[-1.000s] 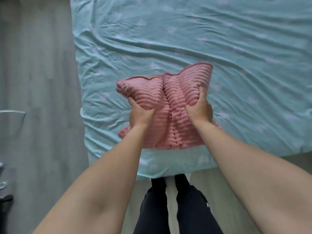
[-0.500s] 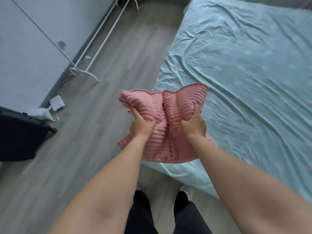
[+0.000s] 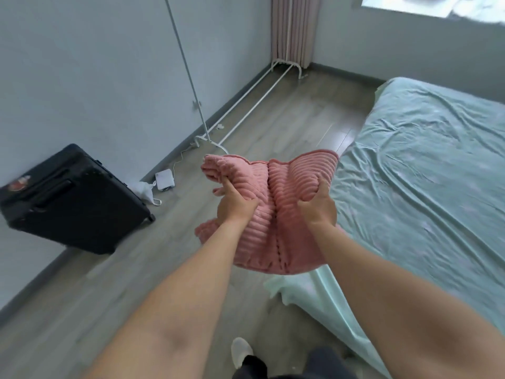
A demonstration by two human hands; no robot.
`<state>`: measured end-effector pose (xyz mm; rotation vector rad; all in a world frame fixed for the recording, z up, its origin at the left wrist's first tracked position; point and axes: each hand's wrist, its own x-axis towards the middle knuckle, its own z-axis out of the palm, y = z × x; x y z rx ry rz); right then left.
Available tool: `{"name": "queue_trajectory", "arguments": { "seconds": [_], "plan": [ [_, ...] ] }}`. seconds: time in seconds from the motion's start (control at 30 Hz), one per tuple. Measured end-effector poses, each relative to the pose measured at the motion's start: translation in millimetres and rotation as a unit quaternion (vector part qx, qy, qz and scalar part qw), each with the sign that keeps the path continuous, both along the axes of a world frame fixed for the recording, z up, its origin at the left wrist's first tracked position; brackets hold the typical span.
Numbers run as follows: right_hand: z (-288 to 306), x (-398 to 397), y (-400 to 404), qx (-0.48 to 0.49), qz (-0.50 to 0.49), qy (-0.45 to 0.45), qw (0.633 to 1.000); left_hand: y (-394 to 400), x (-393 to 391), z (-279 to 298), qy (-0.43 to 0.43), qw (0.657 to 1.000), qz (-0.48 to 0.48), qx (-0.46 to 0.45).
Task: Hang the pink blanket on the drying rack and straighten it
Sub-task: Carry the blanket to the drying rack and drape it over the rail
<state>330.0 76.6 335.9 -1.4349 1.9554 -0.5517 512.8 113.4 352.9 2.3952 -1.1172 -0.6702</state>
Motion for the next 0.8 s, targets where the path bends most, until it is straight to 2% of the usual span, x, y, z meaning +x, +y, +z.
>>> {"name": "queue_trajectory", "arguments": {
  "seconds": [0.2,0.37,0.8],
  "plan": [
    [18,90,-27,-0.015,0.005,-0.002,1.0,-28,91,11,0.01,1.0,0.0,-0.012],
    [15,146,-83,-0.011,0.008,0.002,1.0,-84,149,10,0.003,1.0,-0.002,-0.015],
    [48,232,-319,-0.039,-0.019,-0.05,0.998,-322,231,50,-0.01,1.0,-0.018,-0.024]
  ]
}}
